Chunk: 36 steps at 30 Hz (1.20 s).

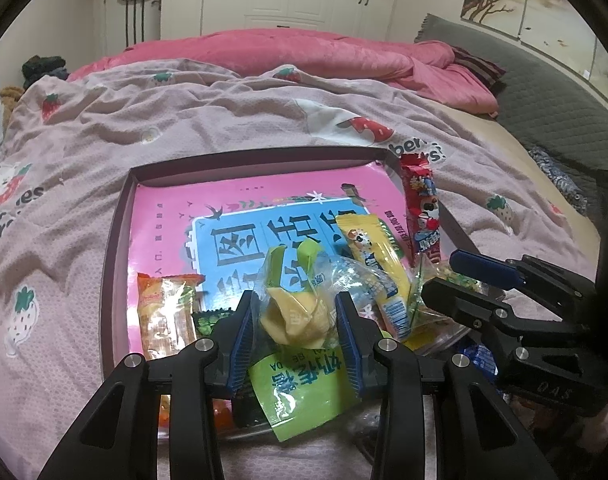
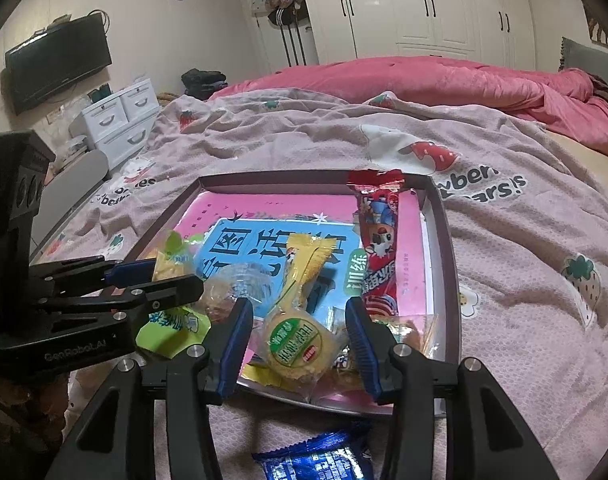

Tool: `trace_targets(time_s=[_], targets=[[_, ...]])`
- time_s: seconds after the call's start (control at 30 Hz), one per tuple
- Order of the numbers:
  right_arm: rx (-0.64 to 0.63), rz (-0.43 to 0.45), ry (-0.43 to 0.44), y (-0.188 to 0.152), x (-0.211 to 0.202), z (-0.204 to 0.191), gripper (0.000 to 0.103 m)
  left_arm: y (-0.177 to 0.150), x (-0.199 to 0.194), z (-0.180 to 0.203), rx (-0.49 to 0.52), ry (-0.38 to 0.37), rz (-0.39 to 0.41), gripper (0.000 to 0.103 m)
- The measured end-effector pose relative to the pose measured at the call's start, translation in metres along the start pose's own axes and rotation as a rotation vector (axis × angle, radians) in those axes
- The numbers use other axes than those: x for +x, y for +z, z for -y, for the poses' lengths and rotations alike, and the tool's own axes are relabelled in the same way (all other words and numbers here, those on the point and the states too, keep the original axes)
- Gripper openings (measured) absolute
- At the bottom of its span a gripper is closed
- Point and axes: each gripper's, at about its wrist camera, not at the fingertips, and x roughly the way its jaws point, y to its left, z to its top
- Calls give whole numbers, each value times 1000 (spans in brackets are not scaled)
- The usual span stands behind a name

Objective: Organize snacks
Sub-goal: 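Lower the lime-green bag into the tray and open the left gripper while the right releases the cookie packet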

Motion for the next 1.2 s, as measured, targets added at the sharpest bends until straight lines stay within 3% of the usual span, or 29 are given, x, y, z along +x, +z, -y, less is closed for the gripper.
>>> trace_targets(time_s=[0.27,1.2], targets=[[2,-1,-2,-1,-1,1,48,0,-4,1,5,12,10,52],[8,49,5,3,-24,-2,53,7,-34,-4,-5,9,41,69]])
